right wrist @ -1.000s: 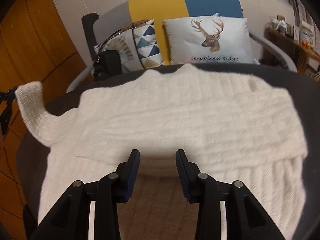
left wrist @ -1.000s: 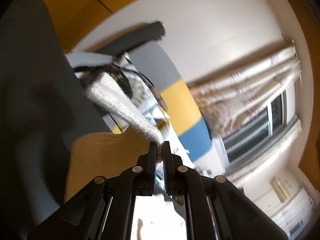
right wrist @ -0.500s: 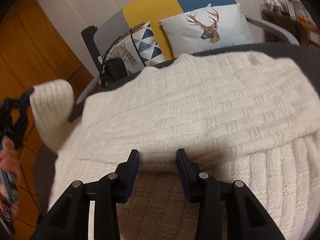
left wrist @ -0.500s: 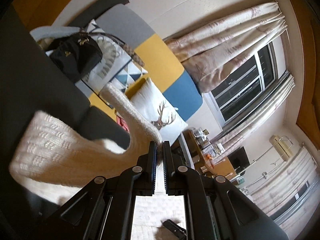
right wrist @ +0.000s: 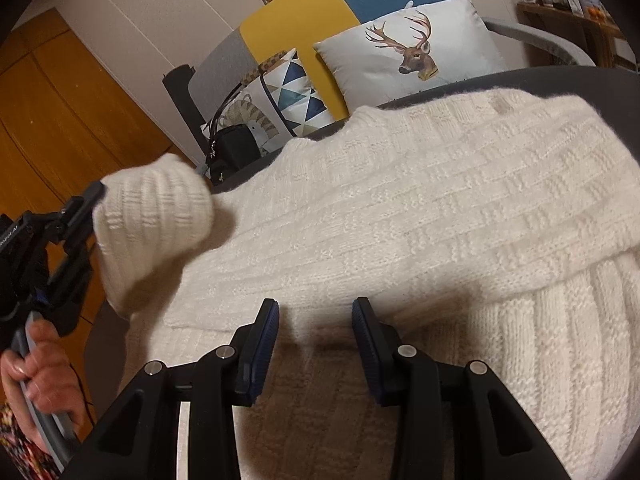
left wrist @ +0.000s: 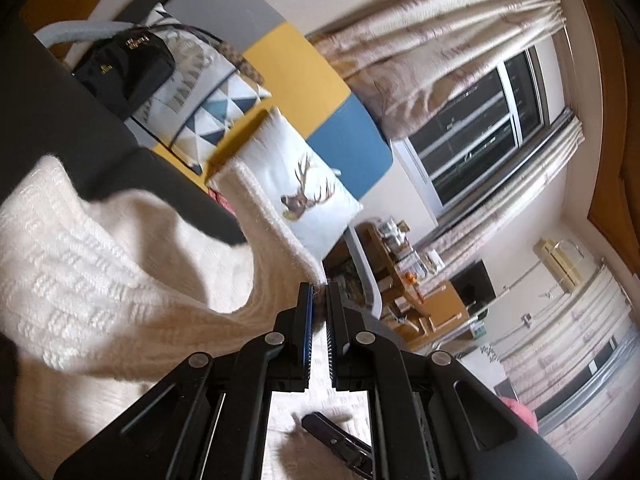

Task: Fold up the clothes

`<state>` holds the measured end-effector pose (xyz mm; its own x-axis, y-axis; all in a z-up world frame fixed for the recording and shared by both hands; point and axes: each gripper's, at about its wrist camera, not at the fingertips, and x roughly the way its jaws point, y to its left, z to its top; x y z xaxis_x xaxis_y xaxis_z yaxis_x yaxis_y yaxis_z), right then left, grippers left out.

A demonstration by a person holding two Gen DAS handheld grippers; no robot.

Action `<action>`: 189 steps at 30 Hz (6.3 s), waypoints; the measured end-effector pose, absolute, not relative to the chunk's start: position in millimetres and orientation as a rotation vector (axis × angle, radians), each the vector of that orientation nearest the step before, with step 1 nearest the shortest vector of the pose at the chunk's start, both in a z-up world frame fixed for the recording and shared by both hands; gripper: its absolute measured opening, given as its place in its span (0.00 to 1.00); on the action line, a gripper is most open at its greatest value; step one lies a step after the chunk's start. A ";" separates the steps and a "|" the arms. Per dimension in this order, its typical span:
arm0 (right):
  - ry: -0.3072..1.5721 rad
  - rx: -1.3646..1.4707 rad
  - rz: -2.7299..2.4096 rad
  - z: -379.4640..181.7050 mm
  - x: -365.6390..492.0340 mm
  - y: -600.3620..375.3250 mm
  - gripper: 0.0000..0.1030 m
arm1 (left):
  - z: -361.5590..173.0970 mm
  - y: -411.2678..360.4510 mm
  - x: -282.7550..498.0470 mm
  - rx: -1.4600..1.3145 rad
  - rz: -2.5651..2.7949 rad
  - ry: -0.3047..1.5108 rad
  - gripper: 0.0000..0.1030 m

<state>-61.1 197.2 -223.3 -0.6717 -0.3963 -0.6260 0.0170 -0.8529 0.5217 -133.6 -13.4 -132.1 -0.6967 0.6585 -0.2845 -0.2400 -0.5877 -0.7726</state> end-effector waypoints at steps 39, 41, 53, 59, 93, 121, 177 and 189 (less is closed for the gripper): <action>-1.278 0.993 -2.542 -205.6 -53.6 277.2 0.47 | -192.3 121.4 -149.0 -1.171 2.126 -0.669 0.06; -1.370 1.071 -2.462 -211.7 -70.0 284.7 0.50 | -192.5 124.1 -146.7 -1.170 2.139 -0.647 0.06; -1.336 1.165 -2.492 -219.2 -105.7 284.8 0.50 | -195.3 128.3 -141.1 -1.168 2.154 -0.586 0.06; -1.283 1.217 -2.525 -230.9 -111.3 282.1 0.08 | -196.5 126.6 -141.1 -1.179 2.138 -0.587 0.06; -1.378 1.030 -2.525 -211.3 -103.7 309.3 0.07 | -185.3 -59.7 -124.9 -1.115 2.567 -0.642 0.23; -1.273 1.177 -2.492 -247.2 -119.6 303.1 0.04 | -170.8 -86.4 -99.0 -1.065 2.635 -0.867 0.22; -0.942 1.084 -2.752 -185.7 -84.6 286.7 0.07 | -198.9 -103.0 -134.0 -0.987 2.662 -0.991 0.14; -1.054 1.045 -2.889 -170.3 -71.9 276.8 0.24 | -205.3 -109.4 -133.9 -0.982 2.614 -1.055 0.14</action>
